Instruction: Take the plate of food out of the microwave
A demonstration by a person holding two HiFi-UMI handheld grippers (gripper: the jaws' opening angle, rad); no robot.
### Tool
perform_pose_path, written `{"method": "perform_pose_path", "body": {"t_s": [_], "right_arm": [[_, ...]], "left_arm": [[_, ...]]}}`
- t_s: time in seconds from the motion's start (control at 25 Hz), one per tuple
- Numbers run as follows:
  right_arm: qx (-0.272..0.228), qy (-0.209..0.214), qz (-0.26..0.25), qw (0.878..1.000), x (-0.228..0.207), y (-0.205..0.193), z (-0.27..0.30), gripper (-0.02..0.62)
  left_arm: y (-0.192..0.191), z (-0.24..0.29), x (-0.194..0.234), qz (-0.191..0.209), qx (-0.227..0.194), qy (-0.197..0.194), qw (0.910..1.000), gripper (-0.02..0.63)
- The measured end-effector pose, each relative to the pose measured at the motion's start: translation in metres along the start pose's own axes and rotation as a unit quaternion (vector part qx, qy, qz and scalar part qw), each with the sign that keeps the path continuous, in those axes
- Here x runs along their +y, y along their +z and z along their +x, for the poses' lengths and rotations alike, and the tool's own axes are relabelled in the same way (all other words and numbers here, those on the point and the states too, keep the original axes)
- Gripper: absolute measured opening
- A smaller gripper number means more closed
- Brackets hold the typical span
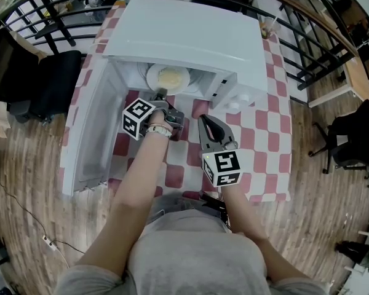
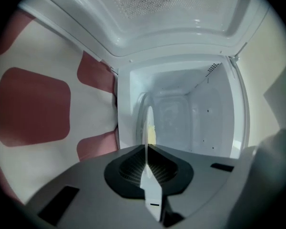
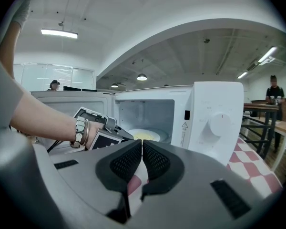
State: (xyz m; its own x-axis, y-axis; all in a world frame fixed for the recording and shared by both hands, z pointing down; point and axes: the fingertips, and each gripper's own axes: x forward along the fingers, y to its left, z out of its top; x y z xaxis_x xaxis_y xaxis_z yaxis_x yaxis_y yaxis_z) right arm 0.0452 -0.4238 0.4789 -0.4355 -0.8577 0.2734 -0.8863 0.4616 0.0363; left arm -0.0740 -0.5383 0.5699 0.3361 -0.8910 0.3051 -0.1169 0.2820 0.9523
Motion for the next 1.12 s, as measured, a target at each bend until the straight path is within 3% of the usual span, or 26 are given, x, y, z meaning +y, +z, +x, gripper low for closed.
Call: {"method": "perform_pose_path", "body": {"t_s": [0.48,1.12], "right_arm": [[-0.022,-0.023,0.012,0.999,0.004,0.01,-0.008,0.026],[-0.046,-0.021,0.014,0.999,0.018,0.026,-0.021,0.025]], "left_arm": [[0.001,-0.021,-0.007,0.023,0.006,-0.036,0.9991,0.015],[-0.009,-0.046,-0.016,0.012,0.007,-0.055,0.9984,0.015]]}}
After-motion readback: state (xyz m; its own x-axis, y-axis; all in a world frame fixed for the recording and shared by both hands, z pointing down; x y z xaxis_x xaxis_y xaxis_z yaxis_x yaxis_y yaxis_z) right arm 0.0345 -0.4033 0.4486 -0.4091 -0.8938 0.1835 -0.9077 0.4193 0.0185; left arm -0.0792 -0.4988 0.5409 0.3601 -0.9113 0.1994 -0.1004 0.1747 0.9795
